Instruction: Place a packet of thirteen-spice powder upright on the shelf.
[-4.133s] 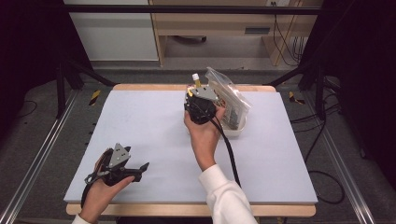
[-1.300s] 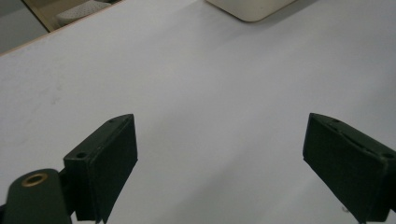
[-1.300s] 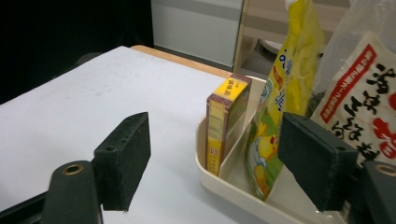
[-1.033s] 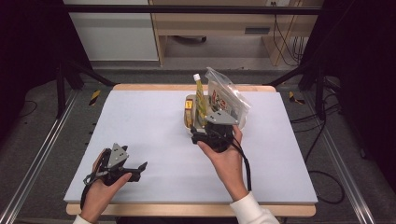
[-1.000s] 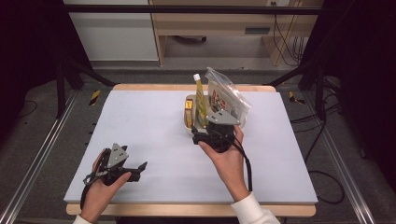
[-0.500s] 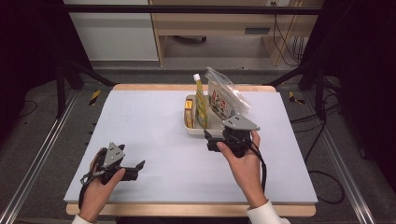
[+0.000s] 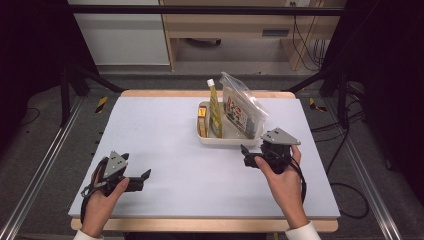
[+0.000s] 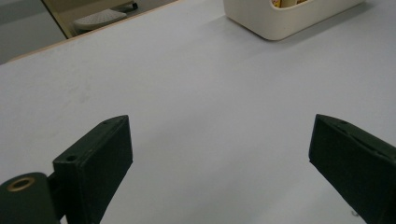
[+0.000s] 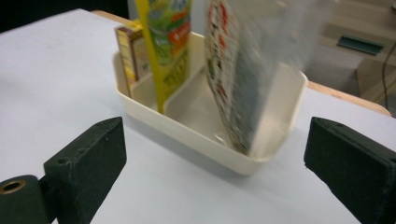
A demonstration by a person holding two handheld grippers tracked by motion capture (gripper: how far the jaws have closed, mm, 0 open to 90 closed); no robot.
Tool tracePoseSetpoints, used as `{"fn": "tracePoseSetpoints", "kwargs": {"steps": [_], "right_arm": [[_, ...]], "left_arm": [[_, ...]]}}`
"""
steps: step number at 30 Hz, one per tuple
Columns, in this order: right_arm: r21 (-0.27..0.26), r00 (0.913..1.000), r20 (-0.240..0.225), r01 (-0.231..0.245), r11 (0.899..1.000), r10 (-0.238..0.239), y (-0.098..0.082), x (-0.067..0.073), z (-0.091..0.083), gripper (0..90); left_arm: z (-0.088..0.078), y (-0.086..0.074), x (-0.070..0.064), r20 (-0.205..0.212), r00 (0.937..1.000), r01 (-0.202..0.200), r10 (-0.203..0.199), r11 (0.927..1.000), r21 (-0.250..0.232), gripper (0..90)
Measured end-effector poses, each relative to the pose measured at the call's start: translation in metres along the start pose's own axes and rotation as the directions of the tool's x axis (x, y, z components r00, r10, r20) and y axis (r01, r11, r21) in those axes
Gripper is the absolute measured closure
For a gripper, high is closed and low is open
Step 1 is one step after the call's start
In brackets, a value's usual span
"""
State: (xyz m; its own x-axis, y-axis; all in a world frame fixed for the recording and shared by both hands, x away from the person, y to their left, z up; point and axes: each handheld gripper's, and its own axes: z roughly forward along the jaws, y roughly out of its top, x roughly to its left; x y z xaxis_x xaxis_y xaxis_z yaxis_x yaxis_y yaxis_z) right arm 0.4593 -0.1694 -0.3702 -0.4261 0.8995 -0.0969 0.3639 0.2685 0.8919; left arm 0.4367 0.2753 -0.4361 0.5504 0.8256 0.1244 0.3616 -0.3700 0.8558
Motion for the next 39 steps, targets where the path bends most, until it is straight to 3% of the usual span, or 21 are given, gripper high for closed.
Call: {"fn": "tracePoseSetpoints", "kwargs": {"steps": [15, 23, 31, 39], "right_arm": [[0.061, 0.9966, 0.076, -0.038, 0.997, 0.033, -0.035, -0.038, -0.016, 6.5], [0.103, 0.9955, 0.089, -0.04, 0.994, 0.03, -0.054, -0.046, -0.017, 7.0], [0.142, 0.9934, 0.076, -0.096, 0.985, 0.086, -0.076, -0.051, -0.007, 7.0], [0.171, 0.9911, 0.072, -0.123, 0.978, 0.112, -0.089, -0.052, 0.006, 7.7]], "left_arm": [[0.0, -0.001, 0.004, -0.01, 0.9999, 0.005, -0.005, 0.9999, 0.01, 6.0], [0.0, -0.002, 0.004, -0.014, 0.9999, 0.005, -0.004, 0.9999, 0.015, 6.0], [0.0, -0.003, 0.006, -0.032, 0.9994, -0.009, 0.01, 0.9996, 0.028, 6.1], [-0.001, -0.005, 0.012, -0.048, 0.9988, 0.008, -0.006, 0.9996, 0.029, 6.1]]}}
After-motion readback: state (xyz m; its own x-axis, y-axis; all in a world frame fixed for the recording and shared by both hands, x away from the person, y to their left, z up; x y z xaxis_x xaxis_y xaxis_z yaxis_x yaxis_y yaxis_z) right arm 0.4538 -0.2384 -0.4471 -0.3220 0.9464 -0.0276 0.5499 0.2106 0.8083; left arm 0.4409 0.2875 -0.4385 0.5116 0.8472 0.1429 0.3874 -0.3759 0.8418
